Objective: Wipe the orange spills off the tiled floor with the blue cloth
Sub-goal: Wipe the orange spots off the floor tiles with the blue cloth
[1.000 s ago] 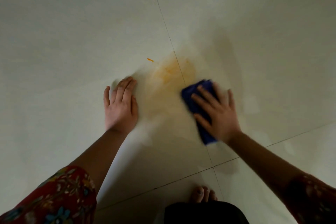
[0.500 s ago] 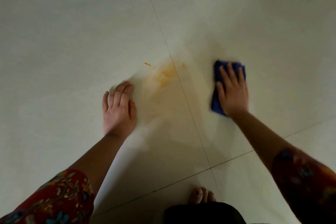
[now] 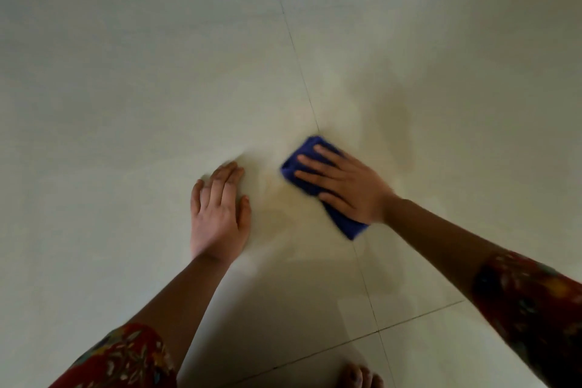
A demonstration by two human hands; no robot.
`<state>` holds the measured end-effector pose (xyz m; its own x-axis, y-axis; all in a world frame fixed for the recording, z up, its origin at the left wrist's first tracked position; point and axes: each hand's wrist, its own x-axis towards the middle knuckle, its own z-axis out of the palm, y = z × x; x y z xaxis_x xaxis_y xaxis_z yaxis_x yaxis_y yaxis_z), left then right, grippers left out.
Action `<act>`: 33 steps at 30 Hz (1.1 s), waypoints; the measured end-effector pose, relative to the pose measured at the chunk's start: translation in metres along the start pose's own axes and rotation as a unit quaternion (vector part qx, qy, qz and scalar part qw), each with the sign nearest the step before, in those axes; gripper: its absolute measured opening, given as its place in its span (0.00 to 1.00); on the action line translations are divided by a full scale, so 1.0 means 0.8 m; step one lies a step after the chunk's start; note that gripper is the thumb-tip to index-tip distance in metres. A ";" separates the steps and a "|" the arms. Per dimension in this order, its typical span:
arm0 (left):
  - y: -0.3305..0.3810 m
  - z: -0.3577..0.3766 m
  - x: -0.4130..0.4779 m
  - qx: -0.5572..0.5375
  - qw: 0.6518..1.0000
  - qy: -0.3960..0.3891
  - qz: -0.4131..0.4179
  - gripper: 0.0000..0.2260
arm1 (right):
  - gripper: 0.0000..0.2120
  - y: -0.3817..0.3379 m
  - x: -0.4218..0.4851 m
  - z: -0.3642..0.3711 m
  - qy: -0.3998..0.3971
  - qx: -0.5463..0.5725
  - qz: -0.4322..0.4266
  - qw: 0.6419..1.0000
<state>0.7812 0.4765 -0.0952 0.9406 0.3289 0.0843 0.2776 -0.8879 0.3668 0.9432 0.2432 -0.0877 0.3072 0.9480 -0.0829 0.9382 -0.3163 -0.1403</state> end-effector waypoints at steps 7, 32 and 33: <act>-0.001 0.003 0.001 0.005 1.000 -0.007 0.000 0.20 | 0.27 0.118 0.026 -0.013 0.094 0.024 0.444 0.891; -0.043 -0.036 -0.005 -0.149 0.983 0.082 -0.066 0.19 | 0.25 -0.097 0.032 0.009 -0.064 -0.048 -0.313 0.947; -0.049 -0.039 -0.010 -0.145 0.984 0.076 -0.068 0.19 | 0.25 -0.076 0.019 0.006 -0.057 -0.059 -0.321 0.943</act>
<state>0.7570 0.5189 -0.0817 0.8522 0.5023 0.1463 0.3103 -0.7105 0.6317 0.8899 0.2764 -0.0851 -0.3438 0.9307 -0.1250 0.9382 0.3348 -0.0879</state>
